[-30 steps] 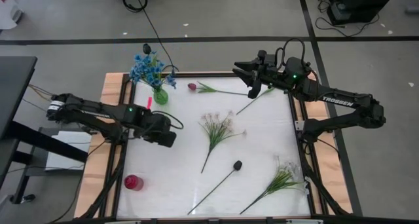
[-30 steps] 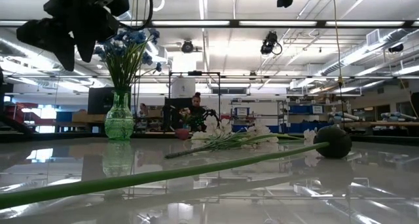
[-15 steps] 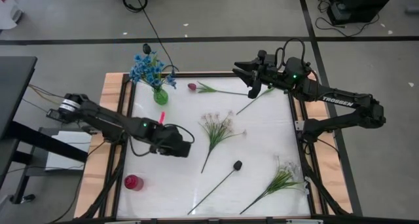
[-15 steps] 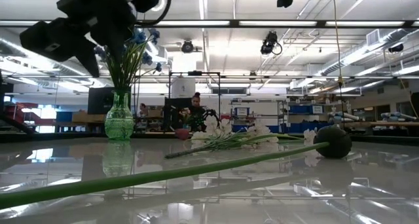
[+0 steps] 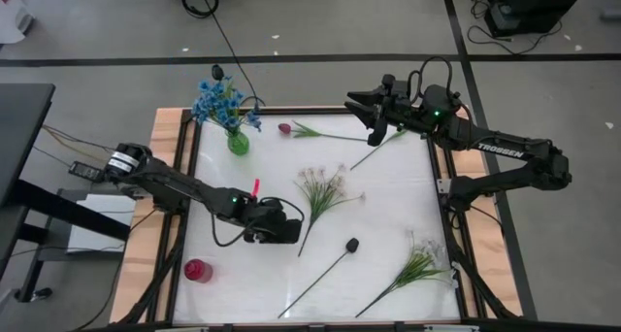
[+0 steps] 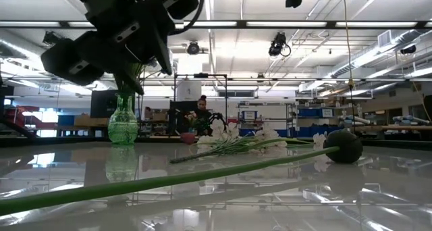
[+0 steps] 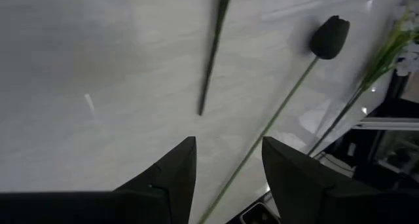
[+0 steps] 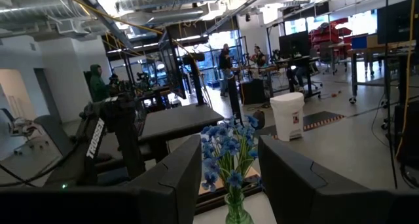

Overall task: Sort flowers into vase by color
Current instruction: Put the black tulip into the green vase

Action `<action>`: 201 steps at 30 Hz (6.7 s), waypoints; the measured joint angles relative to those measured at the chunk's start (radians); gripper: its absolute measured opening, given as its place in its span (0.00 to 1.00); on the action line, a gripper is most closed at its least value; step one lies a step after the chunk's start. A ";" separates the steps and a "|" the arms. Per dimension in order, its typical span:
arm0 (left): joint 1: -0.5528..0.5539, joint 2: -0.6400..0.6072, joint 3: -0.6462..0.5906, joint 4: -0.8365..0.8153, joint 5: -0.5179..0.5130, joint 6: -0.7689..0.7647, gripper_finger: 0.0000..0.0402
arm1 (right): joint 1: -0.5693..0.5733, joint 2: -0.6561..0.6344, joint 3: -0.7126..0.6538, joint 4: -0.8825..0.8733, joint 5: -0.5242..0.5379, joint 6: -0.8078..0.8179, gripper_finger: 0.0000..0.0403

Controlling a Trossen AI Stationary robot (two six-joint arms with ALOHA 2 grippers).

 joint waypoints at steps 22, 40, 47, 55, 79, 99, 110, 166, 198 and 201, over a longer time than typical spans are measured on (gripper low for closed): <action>0.000 0.033 0.001 0.130 -0.009 -0.007 0.44 | 0.000 0.000 0.000 0.000 0.000 0.000 0.40; -0.036 0.130 0.071 0.160 -0.035 0.019 0.44 | 0.000 0.000 0.000 -0.005 0.000 0.000 0.40; -0.014 0.207 0.158 0.074 -0.085 0.087 0.39 | 0.000 0.000 0.000 -0.005 0.000 0.000 0.40; 0.032 0.277 0.327 0.084 -0.138 0.523 0.30 | 0.000 0.000 0.000 -0.003 0.000 0.000 0.40; -0.018 0.503 0.449 0.106 -0.115 0.758 0.28 | 0.000 0.000 0.000 -0.001 0.000 0.000 0.40; -0.114 0.537 0.446 0.206 -0.133 0.733 0.24 | 0.000 0.000 0.000 0.000 0.000 0.000 0.40; -0.143 0.552 0.447 0.208 -0.198 0.851 0.20 | 0.000 0.000 0.000 0.000 0.000 0.000 0.40; -0.087 0.619 0.446 0.246 -0.224 0.966 0.34 | 0.000 0.000 0.000 -0.006 0.000 0.000 0.40; -0.027 0.456 0.444 0.048 -0.171 0.993 0.01 | 0.000 0.000 0.000 0.000 0.000 0.000 0.40; 0.000 0.396 0.444 0.019 -0.208 1.030 0.01 | 0.000 0.000 0.000 0.000 0.000 0.000 0.40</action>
